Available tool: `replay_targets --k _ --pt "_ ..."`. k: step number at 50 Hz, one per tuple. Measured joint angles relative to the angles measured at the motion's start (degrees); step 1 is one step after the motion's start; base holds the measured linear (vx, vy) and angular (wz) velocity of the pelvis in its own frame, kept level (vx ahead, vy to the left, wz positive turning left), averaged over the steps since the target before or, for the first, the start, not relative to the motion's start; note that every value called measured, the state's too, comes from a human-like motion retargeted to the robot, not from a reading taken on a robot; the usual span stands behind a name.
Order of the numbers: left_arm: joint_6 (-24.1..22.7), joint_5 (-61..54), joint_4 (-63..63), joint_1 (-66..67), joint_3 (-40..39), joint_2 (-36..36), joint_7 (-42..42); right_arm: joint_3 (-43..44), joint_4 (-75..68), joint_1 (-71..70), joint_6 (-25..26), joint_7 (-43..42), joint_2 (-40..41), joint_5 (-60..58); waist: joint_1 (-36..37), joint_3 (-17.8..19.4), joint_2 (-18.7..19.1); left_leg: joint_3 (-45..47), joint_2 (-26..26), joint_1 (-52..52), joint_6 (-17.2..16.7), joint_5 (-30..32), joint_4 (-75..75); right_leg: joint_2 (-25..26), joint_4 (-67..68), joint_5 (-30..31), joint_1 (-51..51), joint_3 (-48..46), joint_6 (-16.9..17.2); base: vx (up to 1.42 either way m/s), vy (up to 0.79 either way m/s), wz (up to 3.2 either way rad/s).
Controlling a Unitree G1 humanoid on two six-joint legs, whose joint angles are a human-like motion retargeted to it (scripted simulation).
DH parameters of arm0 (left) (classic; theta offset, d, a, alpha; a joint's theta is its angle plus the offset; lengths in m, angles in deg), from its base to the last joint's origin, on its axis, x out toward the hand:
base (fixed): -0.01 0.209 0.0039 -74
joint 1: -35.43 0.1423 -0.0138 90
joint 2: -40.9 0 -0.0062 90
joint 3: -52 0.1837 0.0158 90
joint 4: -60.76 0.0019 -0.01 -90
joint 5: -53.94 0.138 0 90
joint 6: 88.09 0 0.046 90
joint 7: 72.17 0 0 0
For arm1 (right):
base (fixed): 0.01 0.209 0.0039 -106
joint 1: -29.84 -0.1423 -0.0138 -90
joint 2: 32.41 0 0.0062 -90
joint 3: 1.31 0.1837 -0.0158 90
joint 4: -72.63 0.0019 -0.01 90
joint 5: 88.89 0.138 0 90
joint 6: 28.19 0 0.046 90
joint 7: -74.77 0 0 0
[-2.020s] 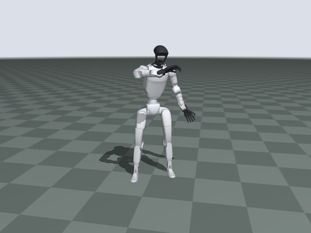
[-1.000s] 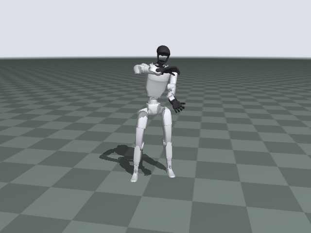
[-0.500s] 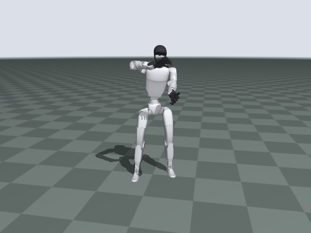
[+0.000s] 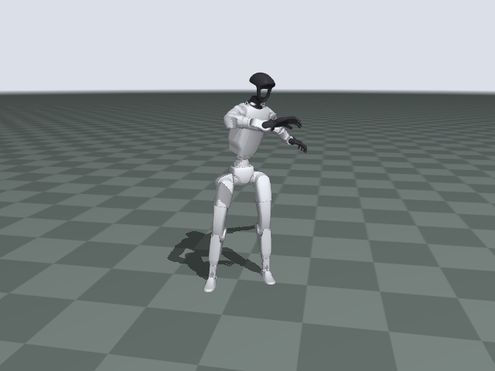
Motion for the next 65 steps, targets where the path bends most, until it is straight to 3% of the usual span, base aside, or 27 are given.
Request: replay_targets --k 7,10,11,18,23,27,33,35,37,42,46,50,55,59,65 --pt "3.19 5.76 -3.09 6.69 -15.33 -17.70 16.60 8.80 -3.87 12.90 1.31 -2.97 -3.61 -1.84 6.72 -1.35 2.60 -5.74 -0.71 -0.47 -1.41 1.69 -1.98 -1.09 2.96 -1.55 1.39 -6.18 -1.54 0.03 0.04 0.84" --pt "3.21 6.11 -2.51 9.61 -21.15 -22.97 20.87 10.28 -4.68 14.79 1.50 -3.73 -4.27 -2.15 8.14 -1.66 3.90 -7.83 0.53 0.62 -5.78 2.43 -4.15 -0.42 3.67 -2.03 2.17 -7.89 -2.06 0.01 0.05 0.51" --pt "3.08 5.54 -2.06 10.48 -22.96 -24.26 21.40 10.31 -4.78 14.93 1.48 -3.83 -4.42 -2.22 8.50 -1.54 3.99 -7.95 0.22 0.96 -5.78 2.72 -4.66 -0.74 3.68 -2.01 2.42 -8.11 -2.02 0.01 0.08 0.29" --pt "0.98 -11.25 3.15 12.18 -35.94 -29.38 16.09 7.57 -4.60 11.95 1.44 -1.58 -3.50 -1.00 9.67 -1.18 3.19 -6.78 -0.03 1.72 -5.78 3.52 -6.13 -1.15 3.15 -1.62 2.10 -7.22 -1.76 -0.01 0.01 -0.09" --pt "0.22 -28.66 8.43 9.72 -41.32 -27.39 11.91 2.98 -4.53 5.07 2.14 -0.67 1.00 -0.63 7.58 -0.93 1.30 -4.05 1.10 1.24 -5.78 2.66 -4.89 -0.07 2.86 -1.26 0.34 -3.96 -2.15 -0.04 -0.05 -0.56" --pt "-1.26 -38.46 8.90 5.00 -35.02 -18.53 9.35 -1.37 -5.36 -2.79 2.45 0.03 8.24 -0.85 3.14 -0.12 -0.81 -1.08 2.01 0.91 -5.63 1.49 -3.15 0.82 3.00 -1.04 -1.37 -0.38 -2.72 -0.06 -0.05 -0.75" --pt "-5.13 -49.14 12.17 -16.47 -13.12 2.33 14.16 -8.15 -7.78 -13.78 3.02 -0.83 19.63 -4.46 -5.73 1.40 -3.60 3.03 2.47 0.69 -5.13 0.09 -0.69 1.38 2.64 -0.62 -3.04 4.04 -2.88 -0.09 -0.02 -0.66" --pt "-3.41 -54.85 14.89 -26.46 -5.73 9.72 18.20 -11.07 -9.52 -17.55 7.01 -2.51 23.11 -9.95 -9.31 1.64 -4.88 3.82 2.16 0.59 -3.82 0.49 -0.49 1.08 2.39 -0.33 -3.41 4.81 -2.81 -0.11 0.00 -0.36" --pt "-1.84 -63.64 15.72 -37.19 2.79 18.29 23.02 -13.40 -9.58 -19.80 4.85 -5.07 25.90 -6.41 -13.28 1.32 -6.05 4.07 1.58 0.53 -1.70 1.43 -0.95 0.44 2.19 -0.06 -3.70 5.00 -2.80 -0.11 0.01 -0.14" --pt "-7.14 -72.69 9.04 -66.66 16.80 40.05 33.25 -14.34 -9.62 -20.82 5.14 -4.53 31.23 -2.29 -22.33 -0.33 -8.13 3.66 1.11 0.44 -0.81 2.65 -2.31 -0.24 2.01 0.09 -3.91 3.88 -2.19 -0.09 0.03 0.05" --pt "-8.89 -71.94 6.70 -89.71 19.89 51.73 38.74 -15.68 -7.36 -22.52 3.96 -3.97 30.70 -0.64 -26.96 -1.63 -8.91 3.80 0.71 0.66 0.00 3.92 -4.03 -0.83 2.17 0.23 -4.46 3.43 -1.18 -0.02 0.01 0.01" --pt "-8.16 -70.93 10.14 -107.09 21.98 57.02 45.75 -18.43 -4.94 -25.75 3.39 -5.24 27.88 -0.23 -28.80 -2.62 -8.57 5.08 -0.38 0.70 2.46 4.96 -5.10 -1.71 1.65 0.73 -5.24 4.33 0.19 0.01 0.04 -0.27" --pt "-8.10 -70.56 11.50 -113.71 27.20 59.27 46.82 -20.70 -4.24 -28.54 3.38 -5.51 24.42 1.99 -27.57 -3.26 -7.10 7.02 -0.91 0.55 3.07 3.89 -3.41 -1.86 0.49 1.67 -5.54 6.58 1.30 0.03 0.04 -0.40" --pt "-8.34 -71.40 10.30 -108.45 28.23 57.83 43.94 -20.71 -5.25 -28.72 3.70 -4.59 23.42 3.03 -26.52 -3.64 -6.87 8.04 -1.32 0.38 3.32 2.63 -1.32 -2.09 0.40 1.80 -5.46 8.09 0.94 0.03 0.04 -0.27" --pt "-8.01 -74.44 8.56 -88.94 27.19 52.02 35.83 -20.29 -6.26 -28.86 4.29 -3.32 22.94 3.04 -25.41 -2.66 -5.96 8.47 -1.53 0.58 2.90 1.49 0.24 -2.44 1.23 1.12 -5.09 8.51 -0.03 0.00 0.00 0.00"
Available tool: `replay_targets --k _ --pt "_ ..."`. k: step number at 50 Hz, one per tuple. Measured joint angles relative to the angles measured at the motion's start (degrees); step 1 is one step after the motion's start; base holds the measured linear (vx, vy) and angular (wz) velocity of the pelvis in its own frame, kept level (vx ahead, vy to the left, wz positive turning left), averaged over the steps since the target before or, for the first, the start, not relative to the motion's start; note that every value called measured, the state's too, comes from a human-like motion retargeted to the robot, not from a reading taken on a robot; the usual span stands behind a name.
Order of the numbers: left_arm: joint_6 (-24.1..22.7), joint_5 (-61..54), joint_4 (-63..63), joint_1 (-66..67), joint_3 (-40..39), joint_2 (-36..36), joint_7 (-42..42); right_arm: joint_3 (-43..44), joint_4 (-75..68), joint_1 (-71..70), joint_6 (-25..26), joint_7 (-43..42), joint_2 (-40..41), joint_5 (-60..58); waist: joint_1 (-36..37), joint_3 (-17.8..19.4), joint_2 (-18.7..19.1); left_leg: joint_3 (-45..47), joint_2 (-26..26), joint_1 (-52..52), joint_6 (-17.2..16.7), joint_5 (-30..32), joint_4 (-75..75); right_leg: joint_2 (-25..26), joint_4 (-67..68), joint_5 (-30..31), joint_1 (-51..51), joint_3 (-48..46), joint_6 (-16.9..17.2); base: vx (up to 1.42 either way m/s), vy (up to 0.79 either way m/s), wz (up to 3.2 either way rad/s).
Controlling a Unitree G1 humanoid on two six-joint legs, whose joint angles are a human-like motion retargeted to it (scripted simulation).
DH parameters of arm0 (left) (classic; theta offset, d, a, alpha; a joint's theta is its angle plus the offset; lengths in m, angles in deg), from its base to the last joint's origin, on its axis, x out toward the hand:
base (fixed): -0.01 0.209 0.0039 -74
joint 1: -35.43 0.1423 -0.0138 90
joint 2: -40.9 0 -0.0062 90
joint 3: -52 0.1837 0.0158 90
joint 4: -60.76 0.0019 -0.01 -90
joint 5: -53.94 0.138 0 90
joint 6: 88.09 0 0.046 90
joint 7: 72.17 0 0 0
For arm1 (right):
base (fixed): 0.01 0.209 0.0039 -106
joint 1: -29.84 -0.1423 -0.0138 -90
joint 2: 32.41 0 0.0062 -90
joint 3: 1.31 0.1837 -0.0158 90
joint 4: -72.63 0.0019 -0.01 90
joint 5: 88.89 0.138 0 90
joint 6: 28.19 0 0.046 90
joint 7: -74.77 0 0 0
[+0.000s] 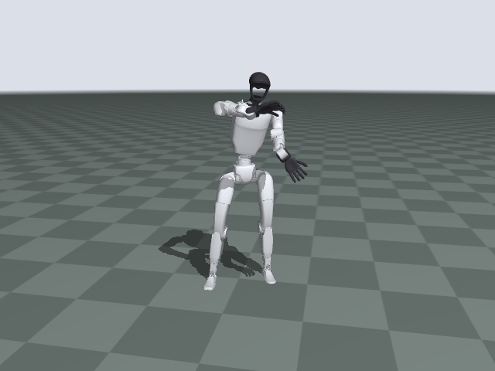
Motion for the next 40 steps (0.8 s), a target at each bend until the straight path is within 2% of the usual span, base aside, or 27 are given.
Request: replay_targets --k 3,7,10,15,18,21,25,30,32,40 --pt "0.54 -2.73 -2.03 15.32 -0.35 -4.55 -11.75 1.16 0.62 0.92 -0.42 1.33 -0.36 0.59 1.00 0.61 1.01 -0.55 1.12 0.30 -2.97 -0.76 0.35 0.70 0.52 -0.55 0.29 -0.60 -0.38 0.00 0.00 0.00" --pt "4.83 -2.91 -4.49 36.54 -4.10 -12.41 -30.11 3.98 2.40 3.63 -1.51 3.87 -1.87 0.65 3.65 1.85 1.36 -0.97 1.30 0.95 -4.59 -0.85 -0.42 0.72 0.89 -1.05 0.79 -1.36 -0.71 0.00 0.00 0.00" --pt "7.66 3.81 -4.93 51.06 -9.59 -19.28 -36.27 7.09 3.76 7.14 -2.06 3.89 -3.43 0.91 6.61 2.83 1.60 -1.61 1.23 1.40 -5.34 -0.93 -0.91 0.56 1.28 -1.34 1.29 -1.99 -0.89 0.06 0.01 0.23" --pt "10.00 14.66 -2.11 70.64 -22.88 -31.42 -33.94 12.81 5.19 15.03 -1.94 0.85 -6.22 0.68 12.62 3.71 2.74 -3.60 0.82 1.79 -5.92 -1.01 -1.54 -0.02 2.46 -1.91 2.14 -3.66 -1.25 0.08 0.01 0.40" --pt "10.92 15.58 -0.80 78.98 -33.13 -38.44 -32.21 15.31 5.41 19.71 -1.79 0.29 -8.08 0.25 16.58 3.72 4.19 -5.35 0.56 1.87 -6.09 -0.79 -2.15 -0.45 3.34 -2.29 2.69 -5.26 -1.63 0.08 0.02 0.57" --pt "11.55 13.97 -1.68 85.34 -43.50 -45.19 -32.34 17.45 5.42 24.23 -2.13 2.54 -9.68 0.75 20.45 3.27 5.66 -7.34 0.30 1.90 -6.20 -0.31 -3.06 -0.92 4.24 -2.69 3.23 -7.25 -2.08 0.08 0.02 0.65" --pt "12.93 11.53 -4.10 91.28 -53.96 -53.54 -34.75 19.30 5.45 29.06 -3.18 9.51 -11.51 3.43 25.09 2.22 7.22 -10.06 0.00 1.89 -6.24 0.54 -4.54 -1.53 5.21 -3.16 4.00 -10.15 -2.64 0.07 0.02 0.67" --pt "16.15 13.66 -3.32 96.17 -61.97 -63.75 -38.18 19.18 5.78 31.26 -4.07 19.03 -13.89 7.20 29.55 1.09 8.32 -12.82 -0.12 1.94 -6.27 1.56 -6.29 -1.88 5.60 -3.44 5.10 -13.34 -2.96 0.05 0.01 0.56" --pt "17.48 15.77 -2.14 97.38 -64.88 -67.19 -38.13 18.77 5.87 31.11 -4.34 21.07 -14.79 7.19 30.78 1.33 7.86 -12.66 -1.60 1.16 -3.25 1.64 -5.39 -2.93 5.32 -3.35 5.54 -14.36 -2.76 0.04 -0.02 0.43" --pt "18.20 22.82 2.18 101.85 -73.69 -75.22 -30.12 18.61 6.72 28.37 -3.99 19.03 -15.05 7.88 33.37 1.28 7.07 -12.91 -1.33 1.06 -2.82 1.41 -5.65 -2.63 4.81 -3.16 5.81 -15.09 -2.42 0.01 0.00 0.07"
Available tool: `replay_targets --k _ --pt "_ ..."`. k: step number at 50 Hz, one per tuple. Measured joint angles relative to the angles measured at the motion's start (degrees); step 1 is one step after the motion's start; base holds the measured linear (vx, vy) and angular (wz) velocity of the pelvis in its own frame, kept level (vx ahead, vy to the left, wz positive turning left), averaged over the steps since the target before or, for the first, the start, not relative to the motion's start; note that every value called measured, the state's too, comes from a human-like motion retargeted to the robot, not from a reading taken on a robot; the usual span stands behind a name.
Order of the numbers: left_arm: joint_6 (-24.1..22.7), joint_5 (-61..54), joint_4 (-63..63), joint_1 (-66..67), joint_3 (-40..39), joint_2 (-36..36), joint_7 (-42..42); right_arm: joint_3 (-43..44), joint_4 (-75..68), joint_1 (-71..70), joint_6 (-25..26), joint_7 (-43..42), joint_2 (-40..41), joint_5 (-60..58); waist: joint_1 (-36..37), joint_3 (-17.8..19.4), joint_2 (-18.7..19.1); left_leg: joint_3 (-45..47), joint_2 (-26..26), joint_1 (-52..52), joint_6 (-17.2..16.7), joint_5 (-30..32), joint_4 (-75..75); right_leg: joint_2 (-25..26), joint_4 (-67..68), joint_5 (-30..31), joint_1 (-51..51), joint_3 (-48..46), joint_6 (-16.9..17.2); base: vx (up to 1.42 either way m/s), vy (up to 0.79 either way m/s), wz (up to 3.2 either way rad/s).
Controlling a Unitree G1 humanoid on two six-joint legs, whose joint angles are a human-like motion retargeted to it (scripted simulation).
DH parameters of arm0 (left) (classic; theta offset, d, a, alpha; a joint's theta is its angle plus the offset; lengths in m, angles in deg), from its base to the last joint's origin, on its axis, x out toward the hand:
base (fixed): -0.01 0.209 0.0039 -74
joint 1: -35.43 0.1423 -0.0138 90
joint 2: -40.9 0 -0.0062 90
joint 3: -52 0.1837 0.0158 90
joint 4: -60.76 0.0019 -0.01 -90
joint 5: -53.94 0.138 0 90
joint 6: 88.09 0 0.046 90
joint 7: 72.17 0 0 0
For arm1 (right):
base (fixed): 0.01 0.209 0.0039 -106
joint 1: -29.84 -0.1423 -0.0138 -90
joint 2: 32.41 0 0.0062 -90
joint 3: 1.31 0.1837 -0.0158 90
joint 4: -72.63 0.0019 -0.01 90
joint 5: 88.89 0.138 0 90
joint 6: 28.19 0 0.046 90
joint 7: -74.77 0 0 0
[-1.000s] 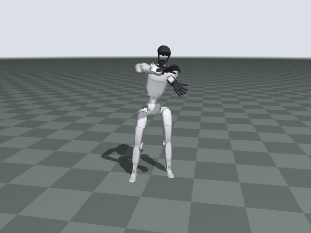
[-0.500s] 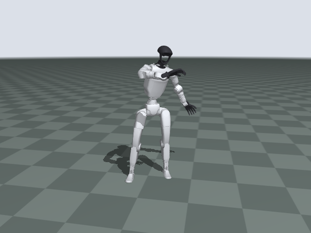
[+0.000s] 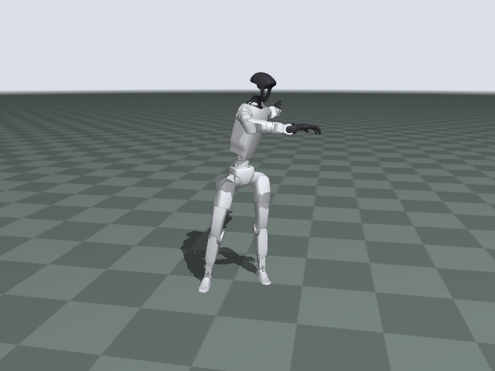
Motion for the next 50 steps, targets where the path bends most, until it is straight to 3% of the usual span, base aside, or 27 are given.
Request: replay_targets --k 5,8,14,17,20,22,28,33,35,39,44,47,50 --pt "0.73 3.03 0.73 -1.08 3.19 1.42 0.56 0.20 1.81 -2.98 0.29 -1.08 3.08 -0.44 -1.63 -0.08 -2.54 1.84 0.32 -0.14 0.20 -0.83 0.95 0.28 0.13 0.15 -1.15 2.13 0.09 0.02 -0.04 -0.36" --pt "-1.17 0.65 -2.08 -4.73 9.82 6.94 1.45 -0.33 2.96 -5.94 0.47 -1.86 6.27 -1.37 -4.39 0.09 -4.52 3.50 0.48 -0.15 0.28 -1.61 2.08 0.40 0.54 0.14 -2.07 4.17 -0.14 0.01 -0.03 -0.55" --pt "-9.03 -2.14 -5.99 -20.70 38.14 28.34 6.27 -5.63 3.24 -15.45 -0.22 -3.21 15.03 -2.78 -14.47 -0.28 -7.45 6.54 0.65 -0.39 0.12 -3.29 5.06 0.65 1.45 -0.02 -3.66 8.13 -0.69 -0.01 -0.01 -0.54" --pt "-9.60 -2.55 -1.78 -33.13 51.24 40.51 11.95 -8.88 2.39 -19.49 -0.61 -4.01 19.68 -2.31 -21.42 -1.77 -8.27 6.92 1.14 -0.46 -0.53 -3.79 5.98 1.13 1.58 -0.10 -3.99 9.21 -1.09 -0.03 0.02 -0.32" --pt "-9.32 -8.96 2.16 -49.78 58.81 52.55 21.25 -12.21 0.99 -22.19 -0.36 -4.40 22.59 -2.25 -27.97 -3.56 -8.87 7.13 0.96 -0.67 0.19 -3.84 6.36 1.06 1.47 -0.05 -4.19 9.61 -1.37 -0.01 0.01 -0.06" --pt "-10.74 -14.17 1.56 -61.72 61.27 59.97 26.67 -14.29 0.05 -23.11 -0.25 -4.45 23.14 -2.92 -31.52 -4.85 -9.44 7.47 0.10 -0.84 2.35 -3.46 6.13 0.40 1.20 0.21 -4.38 9.75 -1.30 -0.02 0.03 -0.03" --pt "-15.31 -17.89 -2.56 -95.76 64.37 76.74 31.63 -18.25 -2.22 -24.34 -1.25 -6.43 20.01 -4.50 -37.00 -8.13 -9.06 8.48 -0.64 -0.73 3.68 -2.14 4.29 -0.14 -0.06 1.31 -5.36 10.74 -0.36 -0.01 0.06 -0.20" --pt "-17.02 -19.01 -0.65 -115.00 65.20 82.74 33.71 -19.81 -5.22 -26.30 -0.83 -9.04 16.89 -3.25 -37.23 -8.98 -7.43 10.36 -0.04 -0.37 2.15 -2.71 4.74 0.53 -1.04 2.16 -6.09 13.09 0.61 0.03 0.05 -0.47" --pt "-17.01 -19.55 0.02 -118.46 66.12 83.49 34.09 -20.48 -6.29 -27.74 -0.67 -9.48 16.03 -3.02 -37.00 -8.88 -7.48 11.58 -0.81 -0.52 3.69 -3.16 5.74 0.01 -1.43 2.43 -6.23 14.22 0.98 0.04 0.04 -0.47" --pt "-17.51 -20.45 -1.31 -116.63 67.90 83.46 33.72 -21.28 -7.67 -29.68 0.08 -10.14 14.84 -2.66 -36.43 -9.02 -7.16 13.09 -1.49 -0.78 4.87 -4.40 8.03 -0.48 -1.27 2.46 -6.33 15.84 1.07 0.04 0.03 -0.31" --pt "-18.59 -19.96 -10.59 -101.16 68.48 82.65 28.29 -20.58 -7.44 -29.95 0.36 -9.10 12.81 -1.90 -34.96 -8.83 -6.27 13.11 -1.55 -0.75 4.74 -5.55 9.73 -0.64 -0.61 2.03 -5.86 16.12 0.55 0.00 0.00 0.00" --pt "-18.24 -21.16 -17.20 -86.28 69.89 80.34 17.55 -18.87 -6.53 -28.69 0.02 -6.55 11.69 -0.21 -33.75 -8.52 -5.49 12.25 -0.84 -0.35 2.90 -5.87 9.76 -0.17 -0.19 1.63 -5.32 15.53 0.10 0.01 0.00 0.06" --pt "-13.79 -23.00 -19.81 -70.40 70.84 75.15 0.82 -16.91 -5.56 -26.99 -0.89 -2.60 10.65 0.17 -32.19 -7.97 -5.81 12.15 -1.62 -0.09 3.57 -5.64 9.35 -0.79 -0.18 1.42 -4.74 14.86 -0.09 0.03 0.00 0.22"
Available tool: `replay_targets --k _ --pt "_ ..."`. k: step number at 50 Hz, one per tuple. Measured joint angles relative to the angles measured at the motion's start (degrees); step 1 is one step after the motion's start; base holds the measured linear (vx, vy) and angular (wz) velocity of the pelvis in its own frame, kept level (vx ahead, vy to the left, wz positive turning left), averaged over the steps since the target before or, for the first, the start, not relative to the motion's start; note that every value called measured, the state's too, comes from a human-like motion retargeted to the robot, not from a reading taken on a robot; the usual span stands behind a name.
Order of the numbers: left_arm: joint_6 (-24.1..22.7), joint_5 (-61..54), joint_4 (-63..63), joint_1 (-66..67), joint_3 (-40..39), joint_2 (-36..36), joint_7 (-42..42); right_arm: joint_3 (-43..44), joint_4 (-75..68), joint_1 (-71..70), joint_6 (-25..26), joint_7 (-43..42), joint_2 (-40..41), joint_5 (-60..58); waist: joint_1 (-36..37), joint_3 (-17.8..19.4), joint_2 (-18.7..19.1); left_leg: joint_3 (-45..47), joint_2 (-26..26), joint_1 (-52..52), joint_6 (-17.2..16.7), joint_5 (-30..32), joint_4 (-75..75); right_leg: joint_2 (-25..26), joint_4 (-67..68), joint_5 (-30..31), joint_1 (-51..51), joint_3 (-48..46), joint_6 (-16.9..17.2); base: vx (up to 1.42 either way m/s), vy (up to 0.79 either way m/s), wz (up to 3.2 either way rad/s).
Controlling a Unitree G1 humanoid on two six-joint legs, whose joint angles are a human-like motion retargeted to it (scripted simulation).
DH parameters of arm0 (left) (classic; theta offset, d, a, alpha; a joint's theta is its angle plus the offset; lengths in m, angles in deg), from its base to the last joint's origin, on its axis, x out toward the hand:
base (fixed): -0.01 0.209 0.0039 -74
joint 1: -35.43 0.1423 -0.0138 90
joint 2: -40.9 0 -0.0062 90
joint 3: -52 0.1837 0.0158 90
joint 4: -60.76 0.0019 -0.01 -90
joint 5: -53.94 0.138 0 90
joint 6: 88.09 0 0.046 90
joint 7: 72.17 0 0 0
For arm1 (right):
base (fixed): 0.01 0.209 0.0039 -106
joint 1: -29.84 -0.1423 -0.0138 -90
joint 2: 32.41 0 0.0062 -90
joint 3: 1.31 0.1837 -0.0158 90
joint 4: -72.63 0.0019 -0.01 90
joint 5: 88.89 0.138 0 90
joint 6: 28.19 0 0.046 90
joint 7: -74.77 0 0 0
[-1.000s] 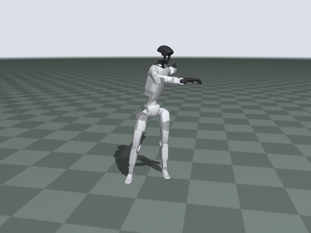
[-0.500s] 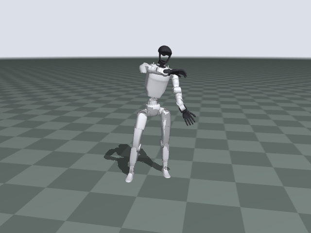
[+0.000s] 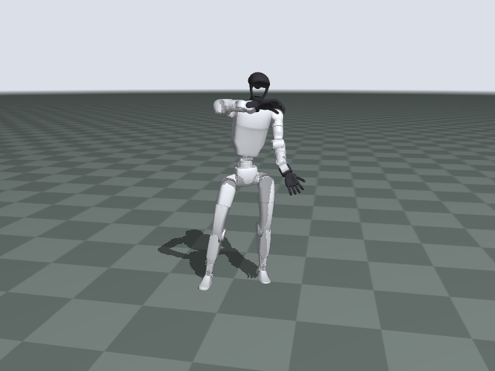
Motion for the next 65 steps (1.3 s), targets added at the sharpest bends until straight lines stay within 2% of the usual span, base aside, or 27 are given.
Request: replay_targets --k 2,5,7,10,14,23,25,30,35,40,45,50,55,60,65 --pt "2.83 0.91 1.24 9.99 -0.32 -4.87 -8.49 0.99 0.66 1.03 -0.39 1.39 -0.72 0.26 1.29 0.46 0.43 -0.72 0.52 0.30 -1.36 0.06 -0.45 0.38 0.10 -0.20 0.36 -0.61 -0.17 0.03 0.00 0.23" --pt "6.59 5.88 6.20 23.26 -3.59 -12.93 -14.30 1.58 1.58 1.98 -0.71 1.69 -2.18 -0.66 3.80 1.50 0.58 -1.05 0.26 0.46 -1.38 0.17 -0.78 0.16 0.11 -0.40 0.88 -1.42 -0.19 0.04 -0.01 0.23" --pt "7.93 10.45 10.27 31.25 -8.08 -18.97 -15.10 1.75 2.25 2.53 -0.76 1.09 -3.44 -1.02 5.80 2.15 1.14 -1.79 0.80 0.70 -2.65 0.21 -1.19 0.54 0.28 -0.61 1.14 -2.01 -0.26 0.03 -0.01 0.22" --pt "10.14 17.63 14.80 42.27 -17.73 -28.59 -16.16 1.87 3.00 3.40 -0.60 0.87 -5.47 -2.09 9.23 3.37 1.34 -2.06 0.54 0.69 -2.68 0.25 -1.12 0.29 0.48 -0.80 1.60 -2.83 -0.26 0.03 -0.01 0.24" --pt "12.84 24.22 15.55 53.80 -31.42 -40.88 -16.58 2.49 4.21 5.82 -0.65 0.68 -10.58 -2.47 15.68 4.48 2.36 -3.17 0.27 0.43 -3.01 0.45 -1.28 -0.06 0.54 -0.89 2.11 -4.40 0.08 0.02 0.00 0.30" --pt "14.65 24.67 10.79 66.49 -54.54 -62.50 -10.15 6.33 6.02 12.83 0.42 -2.06 -20.88 -2.49 27.18 5.39 5.59 -6.25 -0.71 0.03 -3.29 2.20 -3.14 -1.14 0.36 -0.59 3.40 -8.46 0.42 -0.01 0.02 0.39" --pt "14.61 29.42 11.59 65.87 -60.14 -65.57 -5.29 6.85 6.07 13.17 3.64 -1.53 -21.92 -3.55 28.12 5.23 6.10 -7.06 -0.87 -0.75 -3.86 2.11 -3.28 -1.15 -0.09 -0.58 3.37 -9.72 -0.08 -0.03 0.01 0.33" --pt "13.79 30.21 14.44 66.88 -65.51 -68.37 4.01 8.98 8.57 12.76 4.33 -3.65 -21.60 -3.65 27.92 5.51 6.92 -7.41 -0.90 -0.98 -3.82 2.99 -4.36 -1.28 -0.09 -0.19 2.93 -10.20 -0.24 -0.01 0.00 0.05" --pt "12.90 29.26 17.26 63.15 -62.22 -64.09 9.77 11.29 11.25 10.86 4.38 -5.79 -17.57 -4.25 25.14 5.94 6.50 -5.95 -0.82 -0.77 -3.62 3.27 -5.02 -1.24 -0.41 0.14 1.94 -8.50 -0.17 -0.03 -0.01 -0.24" --pt "9.20 27.43 18.36 53.34 -50.10 -51.83 18.80 10.81 11.55 6.93 4.45 -7.53 -9.73 -6.45 19.50 6.61 5.47 -3.32 -0.76 -0.39 -3.54 2.67 -4.37 -1.09 -0.76 0.35 0.91 -5.37 -0.26 -0.05 -0.01 -0.50" --pt "5.93 24.88 22.33 36.57 -33.46 -33.42 27.11 7.43 7.63 2.72 4.63 -7.39 1.46 -10.20 10.07 6.64 4.93 -1.52 -0.63 -0.28 -3.46 1.47 -2.43 -0.85 -0.48 0.30 0.47 -2.91 -0.97 -0.06 0.01 -0.38" --pt "1.34 14.30 20.81 10.20 -18.59 -11.56 35.80 2.81 3.49 1.06 4.90 -5.61 8.41 -12.39 1.34 5.32 4.20 -1.37 -0.95 -0.38 -2.30 0.87 -1.29 -1.16 0.12 0.32 0.33 -2.17 -1.31 -0.06 0.03 -0.10" --pt "-2.64 7.44 13.86 -19.63 -12.56 5.44 35.97 -1.86 2.85 -0.95 4.74 -6.12 8.84 -11.43 -4.07 3.48 3.19 -1.04 -1.22 -0.25 -2.08 1.15 -1.57 -1.41 -0.03 0.75 0.04 -1.73 -0.49 -0.03 0.02 -0.07" --pt "-3.91 4.52 17.26 -44.82 -9.35 8.82 39.66 -3.79 3.43 -4.67 6.51 -11.01 6.78 -9.28 -6.94 2.42 3.96 0.08 0.83 0.03 -7.61 0.58 -1.15 0.55 -0.88 1.12 -0.44 -0.32 1.04 -0.01 0.01 -0.39" --pt "-3.62 4.38 19.76 -54.73 -4.01 7.39 39.82 -5.11 2.55 -9.02 7.26 -12.57 5.28 -7.58 -7.09 2.16 3.90 2.97 1.38 -0.15 -6.76 -0.49 0.45 1.44 -2.73 2.20 -0.92 2.24 2.43 0.01 -0.01 -0.55"
